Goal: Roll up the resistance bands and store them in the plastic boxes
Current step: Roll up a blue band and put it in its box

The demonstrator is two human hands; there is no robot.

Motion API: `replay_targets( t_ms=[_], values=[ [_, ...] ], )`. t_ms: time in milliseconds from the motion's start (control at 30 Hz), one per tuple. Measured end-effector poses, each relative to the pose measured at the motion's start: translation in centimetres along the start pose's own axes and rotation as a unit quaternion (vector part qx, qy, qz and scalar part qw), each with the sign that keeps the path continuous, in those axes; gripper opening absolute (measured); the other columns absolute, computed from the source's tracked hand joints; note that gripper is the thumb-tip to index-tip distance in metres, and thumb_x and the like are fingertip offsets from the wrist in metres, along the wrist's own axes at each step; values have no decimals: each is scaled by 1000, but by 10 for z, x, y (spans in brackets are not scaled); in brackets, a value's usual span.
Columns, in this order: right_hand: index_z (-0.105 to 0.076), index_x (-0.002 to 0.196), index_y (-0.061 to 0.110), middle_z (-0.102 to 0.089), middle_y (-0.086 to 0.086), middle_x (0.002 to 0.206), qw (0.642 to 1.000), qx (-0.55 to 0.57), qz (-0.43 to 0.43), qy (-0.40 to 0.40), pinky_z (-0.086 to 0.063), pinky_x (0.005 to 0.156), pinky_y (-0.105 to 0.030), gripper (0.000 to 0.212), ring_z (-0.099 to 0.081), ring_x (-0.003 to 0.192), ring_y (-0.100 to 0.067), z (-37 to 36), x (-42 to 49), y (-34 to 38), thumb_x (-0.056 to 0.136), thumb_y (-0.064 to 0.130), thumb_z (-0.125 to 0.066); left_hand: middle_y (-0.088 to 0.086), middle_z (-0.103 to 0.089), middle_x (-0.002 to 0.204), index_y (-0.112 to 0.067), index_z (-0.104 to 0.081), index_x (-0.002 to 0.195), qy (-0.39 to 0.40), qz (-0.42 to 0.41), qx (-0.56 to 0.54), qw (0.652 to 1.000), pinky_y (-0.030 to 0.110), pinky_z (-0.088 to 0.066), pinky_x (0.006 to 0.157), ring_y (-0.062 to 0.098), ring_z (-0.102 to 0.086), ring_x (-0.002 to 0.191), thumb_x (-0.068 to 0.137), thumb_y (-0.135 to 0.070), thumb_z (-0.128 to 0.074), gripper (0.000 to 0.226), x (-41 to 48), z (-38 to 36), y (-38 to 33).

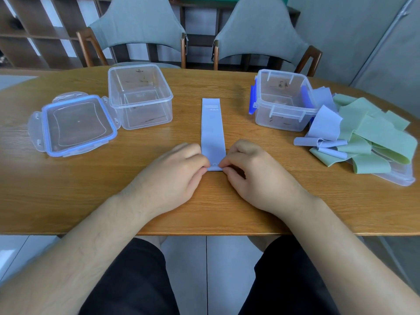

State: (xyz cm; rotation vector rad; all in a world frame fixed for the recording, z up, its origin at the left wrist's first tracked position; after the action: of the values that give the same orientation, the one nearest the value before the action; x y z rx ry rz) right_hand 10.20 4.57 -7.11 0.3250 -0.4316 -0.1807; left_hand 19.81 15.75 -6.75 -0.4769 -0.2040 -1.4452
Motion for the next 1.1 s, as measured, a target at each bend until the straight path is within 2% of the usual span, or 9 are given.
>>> replay_targets(
  t_ms=[100, 200, 267, 400, 533, 733, 867, 933, 1100],
  values=[
    [-72, 102, 17, -59, 7, 95, 1000, 16, -11, 19, -39, 75, -15, 15, -49, 85, -2, 0, 4, -3, 94, 13, -60, -4, -54, 93, -11, -72, 100, -10, -5, -8, 1000, 36, -50, 79, 16, -51, 92, 99, -20, -56, 18, 2, 0, 2],
    [-70, 99, 20, -58, 11, 94, 999, 38, -17, 29, -36, 76, -10, 16, -49, 84, 0, 2, 9, -5, 93, 10, -60, -3, -51, 82, -10, -72, 93, -7, -19, 23, 1000, 39, -51, 68, 16, -50, 83, 101, -27, -42, 35, 6, 0, 1],
    [-71, 99, 19, -58, 8, 96, 999, 36, -13, 31, -36, 78, -10, 17, -50, 86, -2, 2, 11, -5, 92, 8, -59, -3, -53, 82, -11, -72, 95, -6, -24, 25, 999, 40, -52, 68, 17, -52, 83, 101, -24, -45, 30, 7, 1, 3],
    [-73, 99, 16, -56, 3, 102, 999, 17, -4, 26, -35, 81, -6, 15, -49, 89, -5, 3, 10, -3, 89, 10, -64, -8, -63, 109, -16, -70, 100, 11, -46, 7, 999, 35, -49, 85, 16, -55, 108, 98, -18, -56, 15, 9, -2, 8],
    [-74, 98, 13, -60, 2, 99, 999, 14, 14, 35, -42, 79, -16, 12, -54, 86, -8, 2, 12, -1, 88, 13, -68, -14, -67, 120, -23, -68, 107, 38, -44, 10, 998, 32, -40, 97, 8, -49, 133, 98, -21, -58, 14, 10, -6, 18],
    [-72, 101, 19, -58, 10, 92, 998, 36, 17, 38, -44, 73, -18, 14, -52, 78, -3, 6, 17, -4, 90, 13, -66, -14, -65, 108, -23, -69, 110, 52, -32, -19, 998, 34, -45, 96, 10, -63, 107, 99, -23, -56, 17, 14, -5, 19],
    [-73, 101, 18, -52, 19, 91, 999, 33, 21, 25, -37, 74, -9, 15, -50, 80, 5, 5, 18, -6, 91, 11, -65, -16, -66, 103, -24, -73, 109, 35, -30, -29, 999, 31, -45, 92, 8, -63, 100, 97, -21, -60, 18, 18, -3, 22],
    [-74, 102, 16, -54, 15, 95, 999, 27, 22, 18, -34, 77, -6, 15, -47, 82, 4, 3, 17, -7, 91, 11, -65, -16, -63, 103, -23, -75, 108, 29, -23, -39, 999, 33, -48, 88, 9, -63, 95, 96, -24, -62, 18, 19, -4, 25],
    [-74, 103, 14, -53, 15, 96, 999, 21, 26, 17, -31, 82, -3, 15, -43, 86, 4, 3, 17, -8, 89, 12, -68, -15, -63, 124, -25, -73, 104, 45, -29, -46, 998, 36, -47, 96, 6, -59, 112, 97, -32, -58, 19, 23, -10, 31]
  ],
)
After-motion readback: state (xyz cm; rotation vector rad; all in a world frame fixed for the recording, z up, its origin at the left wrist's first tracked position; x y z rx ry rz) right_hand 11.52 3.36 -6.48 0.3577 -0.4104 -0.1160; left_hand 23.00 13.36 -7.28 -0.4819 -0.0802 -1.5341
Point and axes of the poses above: each hand's wrist, its own x-axis towards the middle knuckle, its own z-axis out of the back of the hand, y = z × x, the point moved 7 cm from there along x, towards the middle knuckle
